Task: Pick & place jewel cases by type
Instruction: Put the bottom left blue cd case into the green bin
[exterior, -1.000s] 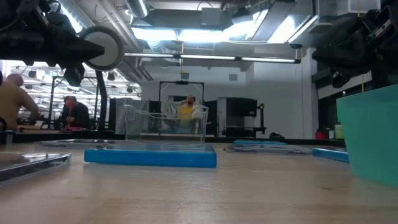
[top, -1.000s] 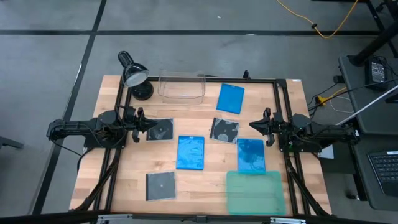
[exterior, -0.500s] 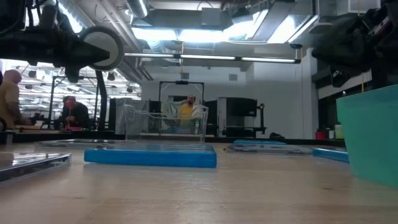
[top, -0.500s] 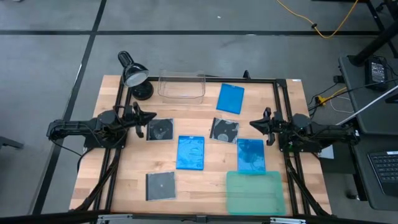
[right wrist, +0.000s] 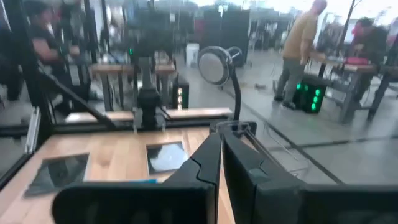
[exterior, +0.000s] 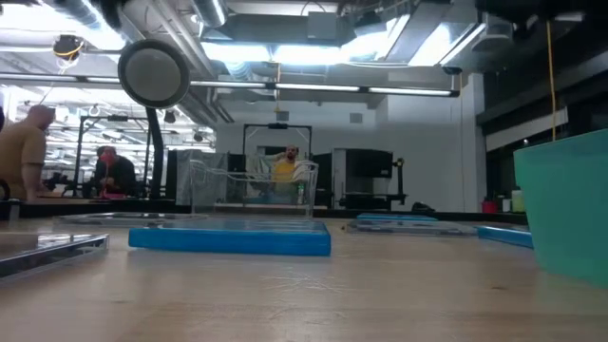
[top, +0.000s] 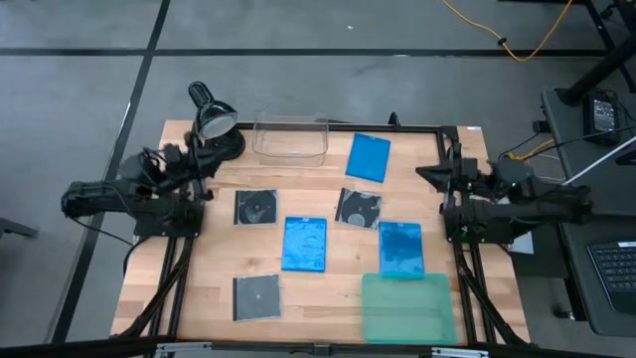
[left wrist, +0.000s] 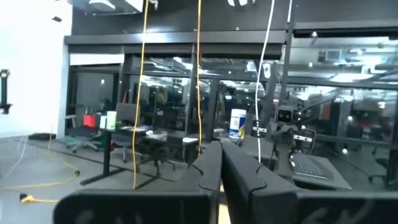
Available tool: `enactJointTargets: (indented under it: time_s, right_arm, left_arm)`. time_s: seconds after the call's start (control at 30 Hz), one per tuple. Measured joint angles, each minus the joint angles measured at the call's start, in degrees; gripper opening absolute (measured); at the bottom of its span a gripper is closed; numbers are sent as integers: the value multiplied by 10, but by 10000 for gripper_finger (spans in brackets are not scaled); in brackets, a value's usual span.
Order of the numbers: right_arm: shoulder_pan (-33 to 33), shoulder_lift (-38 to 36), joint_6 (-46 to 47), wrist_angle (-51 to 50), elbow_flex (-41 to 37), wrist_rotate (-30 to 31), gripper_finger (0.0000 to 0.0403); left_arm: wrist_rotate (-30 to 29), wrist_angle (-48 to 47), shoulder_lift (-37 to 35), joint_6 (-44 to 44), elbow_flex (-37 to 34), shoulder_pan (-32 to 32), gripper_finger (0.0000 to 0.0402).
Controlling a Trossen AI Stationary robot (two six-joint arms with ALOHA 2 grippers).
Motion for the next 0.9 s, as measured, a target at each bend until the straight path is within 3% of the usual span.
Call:
enactJointTargets:
  time_s: [0.27,0.5,0.67,0.8,0.9]
  right_arm:
    - [0,199,-16,-94,224,-1,23]
    - [0,284,-15,-141,322,-3,23]
    - [0,311,36,-198,322,-41,23]
    - [0,325,91,-219,268,-103,23]
    - [0,333,119,-210,212,-117,23]
  left_arm:
    - [47,-129,180,9,233,0,3]
    - [103,-156,266,-15,334,0,3]
    - [133,-261,303,-98,345,-2,3]
    - [148,-375,344,-173,342,-28,3]
    - [148,-398,368,-210,324,-53,3]
